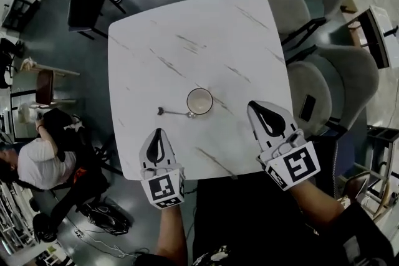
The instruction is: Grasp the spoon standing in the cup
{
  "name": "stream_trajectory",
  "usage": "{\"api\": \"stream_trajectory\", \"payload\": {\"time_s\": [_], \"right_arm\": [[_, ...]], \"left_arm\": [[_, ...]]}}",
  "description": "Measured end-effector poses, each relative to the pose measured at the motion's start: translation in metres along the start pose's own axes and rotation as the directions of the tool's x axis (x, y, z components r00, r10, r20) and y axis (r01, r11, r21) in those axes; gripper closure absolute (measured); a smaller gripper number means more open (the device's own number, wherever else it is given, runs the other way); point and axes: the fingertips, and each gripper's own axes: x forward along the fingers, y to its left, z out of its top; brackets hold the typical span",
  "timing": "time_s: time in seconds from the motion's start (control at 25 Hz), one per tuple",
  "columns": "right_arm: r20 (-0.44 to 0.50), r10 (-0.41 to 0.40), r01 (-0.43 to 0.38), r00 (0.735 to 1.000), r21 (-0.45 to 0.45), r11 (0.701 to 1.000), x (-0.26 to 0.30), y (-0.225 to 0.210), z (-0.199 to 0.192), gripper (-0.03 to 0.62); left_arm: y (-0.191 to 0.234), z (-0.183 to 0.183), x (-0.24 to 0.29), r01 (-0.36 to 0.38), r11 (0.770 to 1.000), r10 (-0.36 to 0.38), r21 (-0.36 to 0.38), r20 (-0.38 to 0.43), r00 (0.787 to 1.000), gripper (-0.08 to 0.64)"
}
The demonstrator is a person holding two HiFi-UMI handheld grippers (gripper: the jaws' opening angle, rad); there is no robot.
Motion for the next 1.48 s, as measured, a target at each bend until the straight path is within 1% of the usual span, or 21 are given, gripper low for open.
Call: {"api": "stream_trajectory", "payload": {"time_s": [0.08, 0.12, 0.28, 0.36, 0.4, 0.48, 0.56, 0.64, 0.76, 0.84, 0.96, 1.12, 1.24, 1.36, 1.48], "right_arm": [[0.011, -0.017, 0.018, 1.000, -0.029, 0.999, -0.014, 0.006, 0.003, 0.528], [0.008, -0.030, 0.030, 1.000, -0.038, 0.999, -0.021, 0.007, 0.002, 0.528], [-0.018, -0.099, 0.099, 0.995, -0.029, 0.995, -0.050, 0.017, -0.007, 0.529], [-0.028, -0.124, 0.123, 0.992, -0.035, 0.992, -0.059, 0.033, -0.014, 0.529], [-0.033, -0.127, 0.125, 0.991, -0.049, 0.991, -0.063, 0.044, -0.018, 0.529], [-0.038, -0.116, 0.113, 0.993, -0.071, 0.991, -0.066, 0.070, -0.022, 0.529], [-0.018, -0.103, 0.102, 0.994, -0.062, 0.993, -0.067, 0.096, -0.020, 0.529], [0.005, -0.098, 0.098, 0.995, -0.053, 0.994, -0.071, 0.120, -0.018, 0.529], [0.005, -0.111, 0.111, 0.994, -0.056, 0.992, -0.082, 0.143, -0.025, 0.529], [0.004, -0.137, 0.137, 0.991, -0.049, 0.989, -0.092, 0.153, -0.031, 0.529], [0.018, -0.163, 0.163, 0.987, -0.045, 0.986, -0.101, 0.167, -0.034, 0.529], [0.049, -0.168, 0.170, 0.985, -0.050, 0.984, -0.109, 0.179, -0.030, 0.529], [0.080, -0.195, 0.199, 0.977, -0.044, 0.979, -0.119, 0.182, -0.028, 0.529], [0.046, -0.223, 0.225, 0.974, -0.032, 0.974, -0.135, 0.185, -0.045, 0.529], [0.002, -0.248, 0.248, 0.969, -0.026, 0.968, -0.154, 0.187, -0.064, 0.529]], "left_arm": [[-0.004, 0.021, -0.004, 0.018, 0.998, -0.020, 0.056, 0.045, 0.999, 0.551], [-0.007, 0.032, -0.007, 0.028, 0.997, -0.033, 0.073, 0.072, 0.997, 0.552], [-0.009, 0.069, -0.032, 0.072, 0.994, -0.085, 0.079, 0.181, 0.980, 0.552], [-0.006, 0.077, -0.051, 0.092, 0.993, -0.107, 0.081, 0.218, 0.970, 0.552], [-0.004, 0.075, -0.062, 0.098, 0.992, -0.113, 0.073, 0.227, 0.967, 0.552], [0.001, 0.061, -0.085, 0.108, 0.992, -0.119, 0.060, 0.219, 0.969, 0.551], [0.009, 0.040, -0.105, 0.123, 0.991, -0.132, 0.054, 0.192, 0.973, 0.552], [0.014, 0.022, -0.123, 0.139, 0.988, -0.148, 0.063, 0.170, 0.974, 0.551], [0.018, 0.013, -0.145, 0.151, 0.988, -0.153, 0.028, 0.184, 0.971, 0.552], [0.020, 0.016, -0.159, 0.166, 0.986, -0.169, 0.032, 0.205, 0.964, 0.551], [0.025, 0.023, -0.174, 0.185, 0.981, -0.195, 0.064, 0.248, 0.949, 0.551], [0.022, 0.025, -0.186, 0.208, 0.978, -0.208, 0.031, 0.288, 0.935, 0.551], [0.010, 0.031, -0.187, 0.244, 0.967, -0.253, 0.068, 0.308, 0.917, 0.551], [0.000, 0.030, -0.196, 0.271, 0.960, -0.280, 0.073, 0.319, 0.905, 0.551], [-0.003, 0.020, -0.211, 0.270, 0.961, -0.277, 0.069, 0.312, 0.909, 0.551]]}}
